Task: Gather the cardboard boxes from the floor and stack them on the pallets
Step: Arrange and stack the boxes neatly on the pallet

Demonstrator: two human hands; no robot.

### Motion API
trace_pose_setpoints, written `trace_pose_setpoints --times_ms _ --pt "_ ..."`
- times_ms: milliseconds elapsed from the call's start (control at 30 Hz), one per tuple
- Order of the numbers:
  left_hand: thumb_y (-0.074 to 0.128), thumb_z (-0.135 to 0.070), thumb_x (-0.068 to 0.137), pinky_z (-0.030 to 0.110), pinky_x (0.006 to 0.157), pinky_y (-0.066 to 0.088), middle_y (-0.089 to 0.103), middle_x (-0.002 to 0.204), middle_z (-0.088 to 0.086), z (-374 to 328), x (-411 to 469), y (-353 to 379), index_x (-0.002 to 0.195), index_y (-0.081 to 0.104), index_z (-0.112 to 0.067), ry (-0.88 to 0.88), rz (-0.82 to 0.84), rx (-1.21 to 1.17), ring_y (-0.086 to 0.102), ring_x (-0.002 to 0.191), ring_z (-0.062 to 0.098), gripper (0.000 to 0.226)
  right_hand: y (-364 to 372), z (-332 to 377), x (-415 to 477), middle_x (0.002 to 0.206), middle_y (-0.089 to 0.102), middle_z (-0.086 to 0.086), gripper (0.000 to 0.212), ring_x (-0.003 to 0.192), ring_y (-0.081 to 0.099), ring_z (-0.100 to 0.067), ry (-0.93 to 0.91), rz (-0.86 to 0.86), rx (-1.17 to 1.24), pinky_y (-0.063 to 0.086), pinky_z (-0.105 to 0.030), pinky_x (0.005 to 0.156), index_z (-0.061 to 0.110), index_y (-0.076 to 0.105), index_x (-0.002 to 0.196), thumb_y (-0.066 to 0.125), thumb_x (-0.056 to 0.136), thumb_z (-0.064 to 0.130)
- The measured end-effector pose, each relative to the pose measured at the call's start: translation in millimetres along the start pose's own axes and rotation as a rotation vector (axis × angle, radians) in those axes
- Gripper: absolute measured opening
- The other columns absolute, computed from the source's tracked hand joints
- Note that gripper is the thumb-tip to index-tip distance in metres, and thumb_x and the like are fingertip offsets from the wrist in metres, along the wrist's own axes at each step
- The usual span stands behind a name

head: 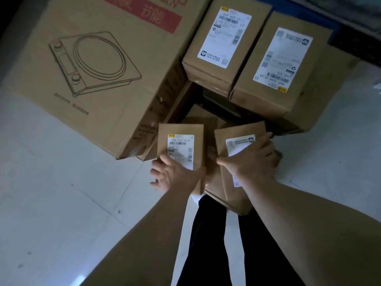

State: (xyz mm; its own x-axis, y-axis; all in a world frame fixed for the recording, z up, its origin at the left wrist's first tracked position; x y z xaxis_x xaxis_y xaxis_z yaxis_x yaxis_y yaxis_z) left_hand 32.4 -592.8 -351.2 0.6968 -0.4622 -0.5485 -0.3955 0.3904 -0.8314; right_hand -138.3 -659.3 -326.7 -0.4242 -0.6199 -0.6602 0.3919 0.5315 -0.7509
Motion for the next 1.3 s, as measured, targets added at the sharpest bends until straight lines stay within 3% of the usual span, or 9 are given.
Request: trace_pose_setpoints --times_ms 267,400,500,800,933,1067,1167,1233,1300 --pt "0.081 -0.062 0.047 0.036 0.086 0.033 0.03 0.122 0.011 7 -25 15 0.124 0.023 -0.011 -0.491 0.13 -0.553 0.036 0.114 0.033 0.109 6 73 21 0.156 0.011 -0.009 0.158 0.141 0.019 -0.029 -0.43 -0.039 -0.169 0.022 -0.061 0.112 0.011 -0.015 0.152 0.084 0.042 0.066" --pt "0.082 -0.055 0.055 0.032 0.093 0.033 0.03 0.123 0.009 -6 -15 23 0.126 0.025 -0.008 -0.494 0.155 -0.684 0.037 0.118 0.03 0.102 11 81 32 0.161 0.002 -0.006 0.14 0.147 0.007 -0.027 -0.594 -0.009 -0.281 0.014 -0.06 0.116 0.016 -0.005 0.154 0.079 0.055 0.066" --pt "0.088 -0.044 0.057 0.038 0.099 0.039 0.036 0.127 0.011 8 -12 37 0.128 0.025 -0.008 -0.546 0.168 -0.863 0.043 0.121 0.029 0.101 11 60 43 0.159 0.006 -0.006 0.132 0.145 0.011 -0.033 -0.484 0.015 -0.238 0.02 -0.067 0.11 0.025 -0.002 0.153 0.08 0.057 0.063" --pt "0.087 -0.035 0.066 0.044 0.093 0.052 0.053 0.112 0.004 13 -6 38 0.12 0.036 -0.011 -0.517 0.281 -1.046 0.056 0.108 0.028 0.078 5 81 52 0.161 0.009 -0.005 0.105 0.149 0.0 -0.031 -0.614 0.056 -0.113 0.015 -0.059 0.116 0.022 0.017 0.151 0.083 0.07 0.035" --pt "0.086 -0.034 0.065 0.046 0.092 0.054 0.053 0.099 -0.002 27 -3 34 0.111 0.041 -0.014 -0.464 0.385 -1.063 0.059 0.1 0.024 0.067 6 76 40 0.151 0.029 -0.007 0.066 0.141 0.028 -0.031 -0.638 -0.024 -0.015 0.032 -0.051 0.111 0.014 0.046 0.135 0.073 0.074 0.018" --pt "0.074 -0.008 0.077 0.04 0.089 0.055 0.056 0.117 0.004 43 1 17 0.131 0.04 -0.009 -0.439 0.548 -1.191 0.061 0.103 0.023 0.064 2 81 11 0.14 0.044 -0.008 0.052 0.131 0.043 -0.026 -0.712 -0.04 0.149 0.04 -0.036 0.105 0.009 0.055 0.131 0.055 0.08 -0.003" --pt "0.052 -0.012 0.094 0.025 0.077 0.048 0.051 0.09 -0.002 74 10 -16 0.121 0.052 -0.01 -0.679 0.404 -1.189 0.053 0.083 0.013 0.027 -8 105 -13 0.13 0.056 -0.006 0.049 0.124 0.049 -0.024 -0.766 -0.057 0.2 0.039 -0.026 0.093 0.013 0.059 0.128 0.048 0.084 -0.006" --pt "0.044 -0.023 0.099 0.019 0.077 0.039 0.045 0.089 -0.007 96 23 -38 0.1 0.053 -0.02 -0.463 0.305 -0.731 0.05 0.095 0.011 0.009 -11 127 -29 0.123 0.062 -0.009 0.044 0.116 0.056 -0.026 -0.808 -0.029 0.26 0.045 -0.031 0.089 0.013 0.061 0.125 0.045 0.088 -0.003" --pt "0.038 -0.035 0.101 0.029 0.086 0.042 0.052 0.117 0.0 109 45 -76 0.103 0.05 -0.016 -0.661 0.106 -1.243 0.05 0.105 0.016 0.023 -13 151 -44 0.111 0.066 -0.009 0.032 0.107 0.059 -0.027 -0.847 -0.067 0.324 0.049 -0.035 0.085 0.014 0.064 0.117 0.048 0.091 0.005"
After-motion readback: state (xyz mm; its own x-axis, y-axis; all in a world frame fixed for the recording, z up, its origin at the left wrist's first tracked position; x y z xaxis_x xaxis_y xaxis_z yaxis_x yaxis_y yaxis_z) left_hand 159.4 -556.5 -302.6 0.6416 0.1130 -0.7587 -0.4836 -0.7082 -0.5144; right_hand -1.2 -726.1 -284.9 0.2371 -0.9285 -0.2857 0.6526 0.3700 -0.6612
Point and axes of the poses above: each hand's wrist, its own x-axis towards the middle knuckle, its own y-axis out of the palm, z = x × y, the point moved 3 cm from there along x, towards the middle knuckle
